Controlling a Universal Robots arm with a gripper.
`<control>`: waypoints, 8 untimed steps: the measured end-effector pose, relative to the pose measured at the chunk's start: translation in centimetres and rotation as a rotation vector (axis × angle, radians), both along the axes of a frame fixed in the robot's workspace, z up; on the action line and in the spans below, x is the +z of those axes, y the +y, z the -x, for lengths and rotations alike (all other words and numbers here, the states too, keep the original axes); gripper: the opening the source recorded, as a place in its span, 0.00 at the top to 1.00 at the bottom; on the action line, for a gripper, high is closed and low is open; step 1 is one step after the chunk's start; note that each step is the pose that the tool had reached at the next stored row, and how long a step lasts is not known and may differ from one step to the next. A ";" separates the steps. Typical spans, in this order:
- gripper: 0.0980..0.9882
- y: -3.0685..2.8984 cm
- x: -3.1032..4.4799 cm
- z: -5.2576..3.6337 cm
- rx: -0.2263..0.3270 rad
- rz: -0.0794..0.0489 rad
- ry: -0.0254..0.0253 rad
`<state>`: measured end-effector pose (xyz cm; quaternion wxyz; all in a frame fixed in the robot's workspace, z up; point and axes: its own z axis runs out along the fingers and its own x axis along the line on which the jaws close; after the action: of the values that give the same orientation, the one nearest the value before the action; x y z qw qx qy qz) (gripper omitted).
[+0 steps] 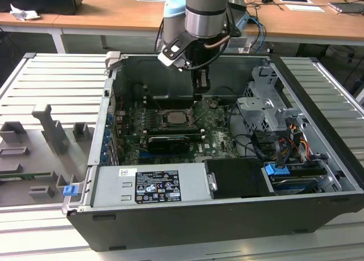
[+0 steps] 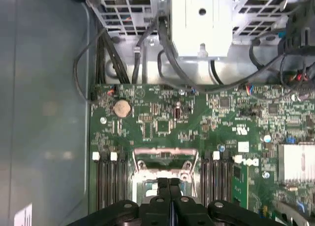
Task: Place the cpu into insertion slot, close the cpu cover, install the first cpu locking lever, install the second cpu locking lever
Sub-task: 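Close the cpu cover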
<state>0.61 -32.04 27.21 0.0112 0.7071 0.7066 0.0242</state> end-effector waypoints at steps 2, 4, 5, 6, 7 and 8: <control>0.99 0.00 -0.07 -0.47 0.000 0.000 0.0007; 0.99 0.00 -0.12 -0.76 0.006 0.000 0.0009; 0.99 0.00 -0.15 -0.97 0.010 0.000 0.0014; 0.99 0.01 -0.20 -1.15 0.011 -0.001 0.0023; 0.99 0.01 -0.24 -1.29 0.011 0.000 0.0034; 0.99 0.02 -0.30 -1.47 0.011 0.000 0.0047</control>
<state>2.09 -32.02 26.91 0.0093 0.7033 0.7105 0.0227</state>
